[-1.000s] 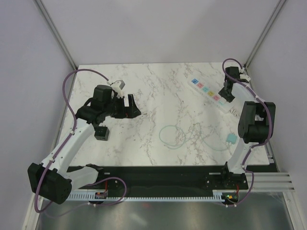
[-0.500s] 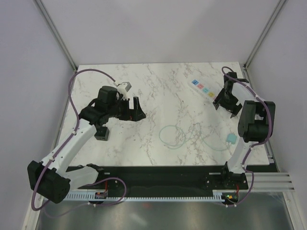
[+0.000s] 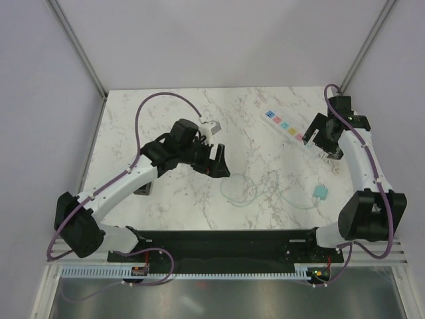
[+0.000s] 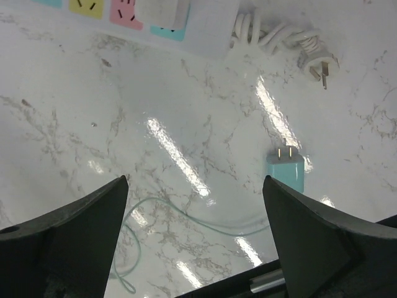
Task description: Insert the plug
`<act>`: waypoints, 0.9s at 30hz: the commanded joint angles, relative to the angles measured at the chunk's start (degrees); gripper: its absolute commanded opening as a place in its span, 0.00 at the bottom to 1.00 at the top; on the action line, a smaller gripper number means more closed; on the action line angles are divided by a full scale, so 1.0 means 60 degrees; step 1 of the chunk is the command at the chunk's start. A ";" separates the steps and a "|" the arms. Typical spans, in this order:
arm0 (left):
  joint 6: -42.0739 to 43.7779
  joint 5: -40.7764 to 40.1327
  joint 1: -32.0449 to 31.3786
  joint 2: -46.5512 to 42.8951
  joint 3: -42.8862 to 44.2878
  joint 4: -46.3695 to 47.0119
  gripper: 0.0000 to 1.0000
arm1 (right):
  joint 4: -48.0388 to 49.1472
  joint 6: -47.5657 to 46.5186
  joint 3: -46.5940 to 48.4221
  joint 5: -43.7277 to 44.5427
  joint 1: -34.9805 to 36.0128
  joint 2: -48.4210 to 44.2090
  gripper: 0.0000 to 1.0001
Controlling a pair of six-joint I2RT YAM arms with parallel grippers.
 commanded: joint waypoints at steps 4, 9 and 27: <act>-0.0450 0.0774 -0.1331 0.2508 0.2118 0.1373 0.86 | 0.0402 -0.0456 -0.1061 -0.1658 -0.0021 -0.2122 0.96; -0.0392 0.1229 -0.2254 0.5448 0.4574 0.1449 0.75 | 0.1092 -0.0295 -0.2118 -0.2713 -0.0021 -0.3410 0.95; -0.0729 0.0352 -0.2519 0.6086 0.3146 0.2429 0.34 | 0.2528 0.0687 -0.2940 -0.4312 0.0081 -0.4937 0.93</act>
